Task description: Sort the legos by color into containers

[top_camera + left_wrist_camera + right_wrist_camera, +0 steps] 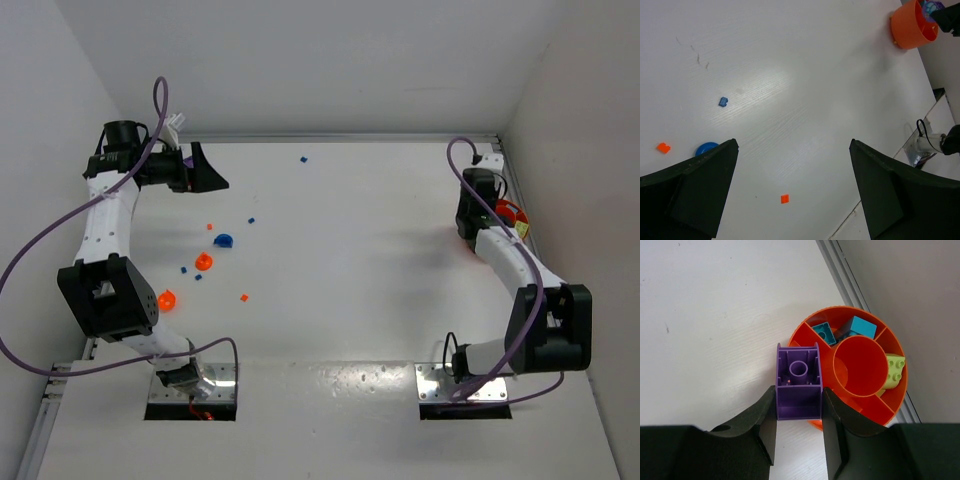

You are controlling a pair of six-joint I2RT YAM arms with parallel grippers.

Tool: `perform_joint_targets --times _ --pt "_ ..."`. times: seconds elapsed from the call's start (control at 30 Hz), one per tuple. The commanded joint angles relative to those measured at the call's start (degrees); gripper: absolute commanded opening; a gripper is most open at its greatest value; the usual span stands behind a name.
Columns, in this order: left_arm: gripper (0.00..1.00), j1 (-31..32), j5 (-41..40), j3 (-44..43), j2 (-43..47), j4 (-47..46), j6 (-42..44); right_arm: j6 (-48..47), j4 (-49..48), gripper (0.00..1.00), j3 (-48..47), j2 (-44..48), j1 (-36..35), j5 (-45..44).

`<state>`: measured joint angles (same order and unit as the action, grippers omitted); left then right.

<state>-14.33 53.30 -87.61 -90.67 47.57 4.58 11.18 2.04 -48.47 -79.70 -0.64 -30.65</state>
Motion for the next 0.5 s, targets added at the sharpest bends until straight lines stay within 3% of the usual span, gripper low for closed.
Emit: perform_joint_targets --times 0.0,0.47 --pt "1.00 0.00 0.58 -2.56 0.32 0.07 1.31 -0.98 -3.97 0.00 0.65 0.60 1.43 1.39" --pt "1.00 0.00 0.58 -3.09 0.32 0.07 1.31 -1.52 -5.91 0.00 1.80 -1.77 4.95 6.31"
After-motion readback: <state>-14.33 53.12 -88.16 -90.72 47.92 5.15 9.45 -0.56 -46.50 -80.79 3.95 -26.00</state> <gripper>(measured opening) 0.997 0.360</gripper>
